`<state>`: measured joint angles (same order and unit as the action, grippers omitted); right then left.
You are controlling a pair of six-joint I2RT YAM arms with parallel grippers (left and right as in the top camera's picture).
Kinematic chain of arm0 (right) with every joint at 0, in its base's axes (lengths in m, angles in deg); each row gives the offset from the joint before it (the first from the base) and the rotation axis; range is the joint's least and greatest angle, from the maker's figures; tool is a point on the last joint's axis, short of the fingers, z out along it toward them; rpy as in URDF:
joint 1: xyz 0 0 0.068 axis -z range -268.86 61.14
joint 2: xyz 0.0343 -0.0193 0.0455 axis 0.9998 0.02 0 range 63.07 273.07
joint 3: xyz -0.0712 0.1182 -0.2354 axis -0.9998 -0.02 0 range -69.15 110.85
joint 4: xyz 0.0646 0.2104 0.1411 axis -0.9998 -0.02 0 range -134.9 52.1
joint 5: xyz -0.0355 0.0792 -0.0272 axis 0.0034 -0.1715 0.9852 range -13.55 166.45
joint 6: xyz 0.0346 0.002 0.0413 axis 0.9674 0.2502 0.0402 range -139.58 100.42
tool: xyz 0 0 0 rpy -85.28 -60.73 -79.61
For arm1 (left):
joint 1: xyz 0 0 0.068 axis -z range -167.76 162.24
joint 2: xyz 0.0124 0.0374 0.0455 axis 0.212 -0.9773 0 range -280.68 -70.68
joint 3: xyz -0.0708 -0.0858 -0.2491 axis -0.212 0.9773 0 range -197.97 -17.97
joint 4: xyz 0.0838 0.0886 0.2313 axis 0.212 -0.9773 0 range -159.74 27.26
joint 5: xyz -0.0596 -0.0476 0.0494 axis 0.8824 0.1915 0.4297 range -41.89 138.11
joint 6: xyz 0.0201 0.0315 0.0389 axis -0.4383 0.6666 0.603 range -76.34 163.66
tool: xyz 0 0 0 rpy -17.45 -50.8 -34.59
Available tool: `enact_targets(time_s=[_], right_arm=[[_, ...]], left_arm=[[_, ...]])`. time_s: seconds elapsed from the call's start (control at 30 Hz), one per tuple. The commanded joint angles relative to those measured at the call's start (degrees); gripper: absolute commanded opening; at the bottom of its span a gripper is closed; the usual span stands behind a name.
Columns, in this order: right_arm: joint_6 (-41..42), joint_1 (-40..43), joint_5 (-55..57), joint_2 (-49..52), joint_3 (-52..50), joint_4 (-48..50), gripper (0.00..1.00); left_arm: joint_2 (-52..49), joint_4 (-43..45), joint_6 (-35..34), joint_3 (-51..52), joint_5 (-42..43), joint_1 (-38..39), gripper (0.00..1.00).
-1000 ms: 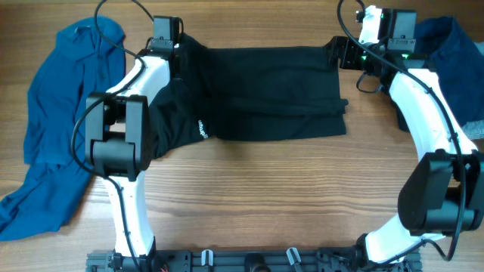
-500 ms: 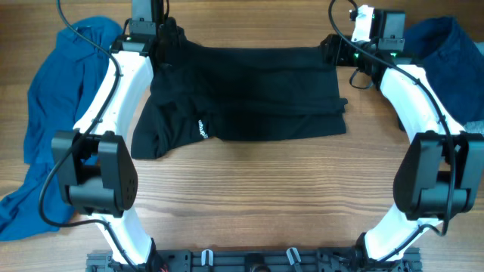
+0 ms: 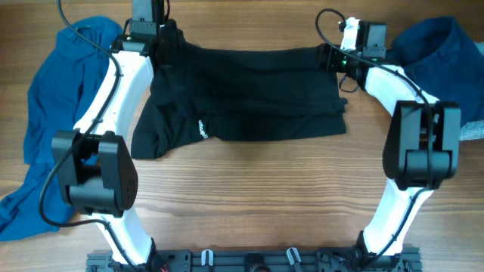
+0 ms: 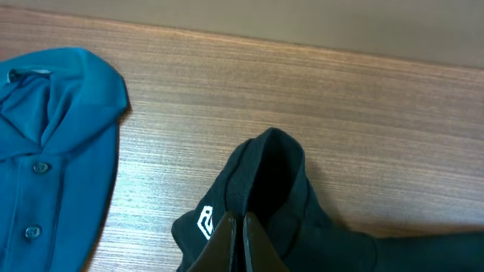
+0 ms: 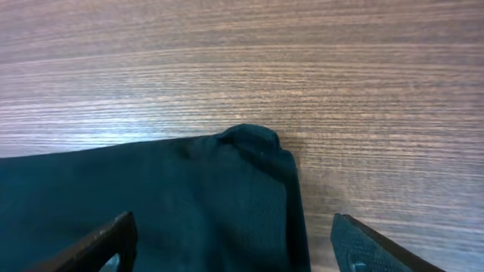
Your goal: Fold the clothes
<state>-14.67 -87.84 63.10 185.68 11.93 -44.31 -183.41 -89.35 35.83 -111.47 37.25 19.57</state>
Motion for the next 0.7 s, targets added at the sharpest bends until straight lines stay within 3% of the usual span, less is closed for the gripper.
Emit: enact_targets(time_s=[0.0,0.07,0.1,0.27,0.43,0.67], right_arm=[[1.9,-0.5,-2.4,2.9,1.0,2.5,0.79],[2.8,-0.6,-4.4,3.6,1.0,3.9,0.7],[3.0,-0.7,-5.1,3.6,1.0,4.2,0.55],[3.2,-1.5,-6.0,3.6,1.6,5.0,0.15],[1.3,-1.0,-5.4,3.5,7.9,-2.9,0.07],[-3.4,0.9,-1.3,3.3,23.8,-27.6,0.04]], left_arm=[[0.5,-0.7,-0.5,-0.7,-0.5,0.3,0.04],[0.5,-1.1,-0.5,-0.6,-0.5,0.3,0.04],[0.5,-1.2,-0.5,-0.6,-0.5,0.3,0.04],[0.5,-1.4,-0.5,-0.6,-0.5,0.3,0.04],[0.5,-2.9,-0.5,-0.7,-0.5,0.3,0.04],[1.0,-9.4,-1.5,-0.7,-0.5,-0.5,0.04]])
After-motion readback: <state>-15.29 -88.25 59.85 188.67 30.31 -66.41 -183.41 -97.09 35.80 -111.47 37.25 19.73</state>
